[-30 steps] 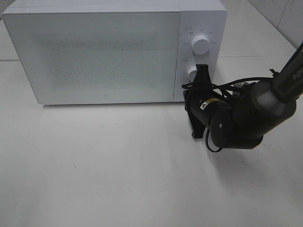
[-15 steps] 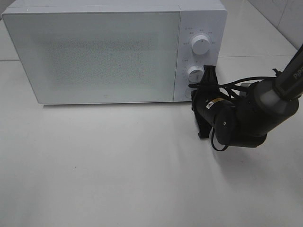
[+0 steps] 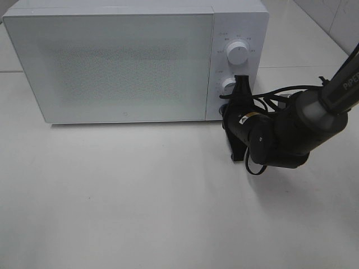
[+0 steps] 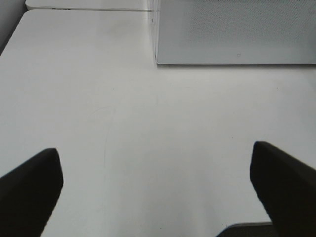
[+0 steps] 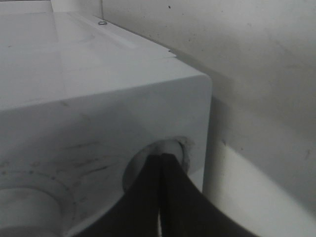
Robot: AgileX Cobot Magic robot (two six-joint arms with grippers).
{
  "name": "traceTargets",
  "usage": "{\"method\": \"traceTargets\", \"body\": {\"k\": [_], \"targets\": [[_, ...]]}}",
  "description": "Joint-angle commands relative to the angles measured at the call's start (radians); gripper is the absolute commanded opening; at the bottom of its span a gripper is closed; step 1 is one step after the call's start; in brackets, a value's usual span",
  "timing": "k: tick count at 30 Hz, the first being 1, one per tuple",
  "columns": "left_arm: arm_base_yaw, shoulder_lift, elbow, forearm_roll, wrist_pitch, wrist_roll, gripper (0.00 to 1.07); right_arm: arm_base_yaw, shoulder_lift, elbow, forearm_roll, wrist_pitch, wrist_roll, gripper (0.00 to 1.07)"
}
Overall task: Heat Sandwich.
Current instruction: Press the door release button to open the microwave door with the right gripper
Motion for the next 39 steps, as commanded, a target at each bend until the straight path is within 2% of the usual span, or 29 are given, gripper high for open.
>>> {"method": "traceTargets", "body": {"k": [1,5,17,39], "targets": [[0.002,-0.009,0.003,-0.006,-0.005,-0.005,0.98,-0.019,0.001,-0.044,-0.006,-0.095,-0.019,0.0],[0.002,-0.009,0.003,-0.006,-0.005,-0.005,0.98,-0.019,0.001,-0.064,0.01,-0.207,-0.034,0.0],[0.002,-0.009,0.003,-0.006,-0.005,-0.005,0.98,-0.054,0.01,-0.15,0.009,-0.302,-0.049,0.0],[0.002,-0.009,0.003,-0.006,-0.005,-0.005,0.98,-0.051,0.01,-0.148,-0.018,-0.196,-0.048,0.0]]}}
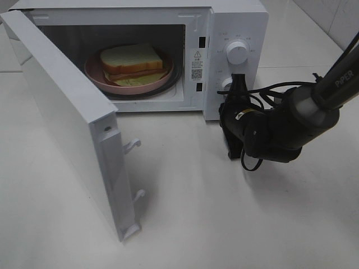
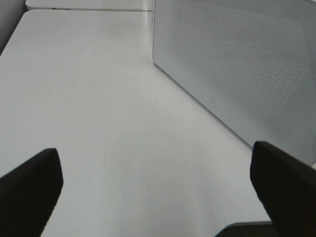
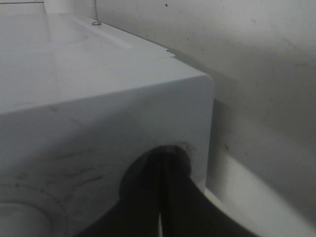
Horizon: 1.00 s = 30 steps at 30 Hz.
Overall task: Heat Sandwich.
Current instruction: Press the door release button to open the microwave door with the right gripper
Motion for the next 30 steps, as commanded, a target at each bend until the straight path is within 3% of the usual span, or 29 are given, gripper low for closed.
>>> {"method": "traceTargets", "body": {"k": [1,15,23,30], "targets": [[0.002,-0.009,0.003,-0.006,-0.005,-0.005,0.98,-0.042,-0.015,-0.087,-0.048,-0.221,-0.017,0.0],[0.002,-0.009,0.003,-0.006,-0.005,-0.005,0.98,-0.03,-0.055,-0.058,-0.083,-0.07,-0.016,0.0],[0.002,-0.009,0.003,-0.006,-0.005,-0.005,0.98,-0.03,-0.108,0.05,-0.089,-0.022,-0.011,0.0],[0.002,-0.009,0.003,-0.006,-0.005,-0.005,0.98,-0.015,-0.156,0.157,-0.175,0.041,0.056,0.0]]}}
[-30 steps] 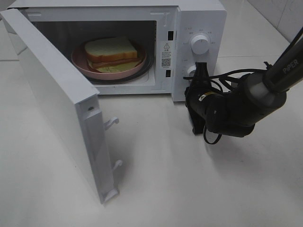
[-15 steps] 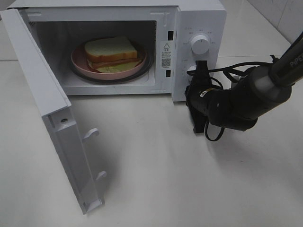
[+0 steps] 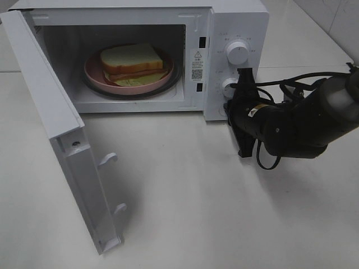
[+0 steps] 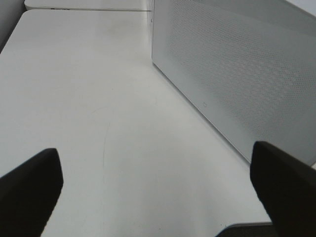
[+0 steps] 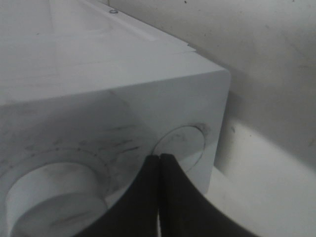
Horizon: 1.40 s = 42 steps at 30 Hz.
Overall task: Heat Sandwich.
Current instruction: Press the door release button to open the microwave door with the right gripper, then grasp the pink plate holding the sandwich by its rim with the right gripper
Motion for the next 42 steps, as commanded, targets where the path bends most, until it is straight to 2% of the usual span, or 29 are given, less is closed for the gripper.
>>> {"method": "traceTargets", "body": {"k": [1,12,17,21,23,26,27,30,33,34,37,38,39,42], "targets": [[0.002,-0.009,0.003,-0.003,-0.005,-0.005,0.98,0.015,-0.031,0.044,-0.03,-0.008,0.031,0.0],[0.002,-0.009,0.003,-0.003,-0.005,-0.005,0.98,0.095,-0.111,0.199,-0.035,-0.013,0.033,0.0],[0.002,-0.009,0.003,-0.003,-0.005,-0.005,0.98,0.109,-0.176,0.28,-0.104,0.011,0.024,0.0],[0.002,-0.009,0.003,-0.003,-0.005,-0.005,0.98,0.109,-0.221,0.327,-0.198,0.065,0.021,0.0],[0.002,-0.009,0.003,-0.003,-0.005,-0.005,0.98,0.109,-0.261,0.341,-0.296,0.12,0.02,0.0],[0.002,-0.009,0.003,-0.003,-0.005,-0.005,0.98,0.109,-0.282,0.341,-0.359,0.159,0.021,0.0],[0.002,-0.009,0.003,-0.003,-0.005,-0.005,0.98,0.109,-0.305,0.341,-0.416,0.19,0.021,0.0],[0.002,-0.009,0.003,-0.003,-0.005,-0.005,0.98,0.109,-0.326,0.34,-0.461,0.233,0.021,0.0],[0.002,-0.009,0.003,-0.003,-0.005,-0.005,0.98,0.106,-0.354,0.311,-0.577,0.356,0.024,0.0],[0.002,-0.009,0.003,-0.003,-0.005,-0.005,0.98,0.106,-0.354,0.311,-0.577,0.356,0.024,0.0],[0.002,-0.009,0.003,-0.003,-0.005,-0.005,0.98,0.106,-0.366,0.252,-0.739,0.479,0.048,0.0],[0.002,-0.009,0.003,-0.003,-0.005,-0.005,0.98,0.106,-0.366,0.252,-0.739,0.479,0.048,0.0],[0.002,-0.009,0.003,-0.003,-0.005,-0.005,0.98,0.106,-0.369,0.218,-0.821,0.548,0.078,0.0],[0.002,-0.009,0.003,-0.003,-0.005,-0.005,0.98,0.109,-0.373,0.18,-0.95,0.628,0.15,0.0]]}}
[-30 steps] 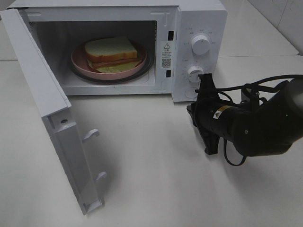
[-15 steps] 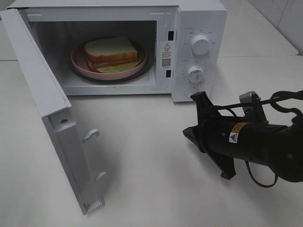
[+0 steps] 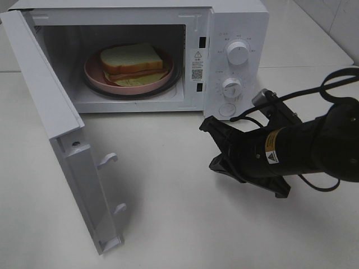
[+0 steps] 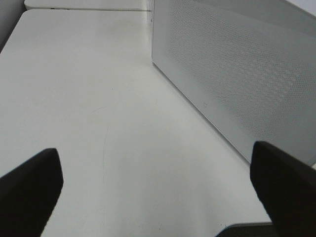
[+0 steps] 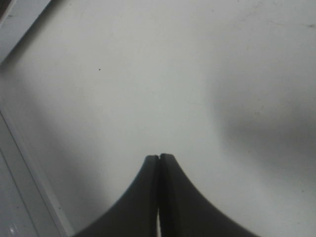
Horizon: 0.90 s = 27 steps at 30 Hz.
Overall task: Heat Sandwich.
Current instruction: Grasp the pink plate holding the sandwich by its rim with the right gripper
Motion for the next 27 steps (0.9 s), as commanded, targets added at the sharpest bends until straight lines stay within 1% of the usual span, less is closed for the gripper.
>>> {"method": "traceTargets", "body": {"k": [1,2,5,8,9,10,11,13,14,15,16,17,18,19,22,23,24,26,27], "targets": [[0.002,-0.009,0.003,-0.002,-0.005,-0.005,0.98,0.004,-0.012,-0.035,-0.135,0.083,0.063,0.0],[0.002,-0.009,0.003,-0.002,-0.005,-0.005,0.98,0.004,-0.012,-0.046,-0.19,0.109,0.107,0.0],[0.002,-0.009,0.003,-0.002,-0.005,-0.005,0.98,0.004,-0.011,-0.07,-0.239,0.146,0.133,0.0],[0.002,-0.009,0.003,-0.002,-0.005,-0.005,0.98,0.004,-0.011,-0.092,-0.239,0.195,0.121,0.0],[0.002,-0.009,0.003,-0.002,-0.005,-0.005,0.98,0.004,-0.011,-0.125,-0.238,0.273,0.085,0.0],[0.002,-0.009,0.003,-0.002,-0.005,-0.005,0.98,0.004,-0.011,-0.125,-0.238,0.273,0.085,0.0],[0.002,-0.009,0.003,-0.002,-0.005,-0.005,0.98,0.004,-0.011,-0.144,-0.228,0.317,0.057,0.0],[0.002,-0.009,0.003,-0.002,-0.005,-0.005,0.98,0.004,-0.011,-0.197,-0.173,0.395,-0.042,0.0],[0.002,-0.009,0.003,-0.002,-0.005,-0.005,0.98,0.004,-0.011,-0.257,-0.066,0.491,-0.245,0.0],[0.002,-0.009,0.003,-0.002,-0.005,-0.005,0.98,0.004,-0.011,-0.257,-0.066,0.491,-0.245,0.0],[0.002,-0.009,0.003,-0.002,-0.005,-0.005,0.98,0.004,-0.011,-0.281,-0.018,0.528,-0.332,0.0],[0.002,-0.009,0.003,-0.002,-0.005,-0.005,0.98,0.004,-0.011,-0.31,0.037,0.569,-0.439,0.0],[0.002,-0.009,0.003,-0.002,-0.005,-0.005,0.98,0.004,-0.011,-0.354,0.134,0.617,-0.608,0.0],[0.002,-0.009,0.003,-0.002,-0.005,-0.005,0.98,0.004,-0.011,-0.354,0.134,0.617,-0.608,0.0],[0.002,-0.009,0.003,-0.002,-0.005,-0.005,0.98,0.004,-0.011,-0.409,0.248,0.693,-0.837,0.0],[0.002,-0.009,0.003,-0.002,-0.005,-0.005,0.98,0.004,-0.011,-0.44,0.296,0.741,-0.972,0.0],[0.002,-0.009,0.003,-0.002,-0.005,-0.005,0.98,0.004,-0.011,-0.44,0.296,0.741,-0.972,0.0],[0.002,-0.009,0.003,-0.002,-0.005,-0.005,0.98,0.004,-0.011,-0.467,0.319,0.793,-1.066,0.0],[0.002,-0.009,0.003,-0.002,-0.005,-0.005,0.98,0.004,-0.011,-0.499,0.323,0.853,-1.15,0.0]]}}
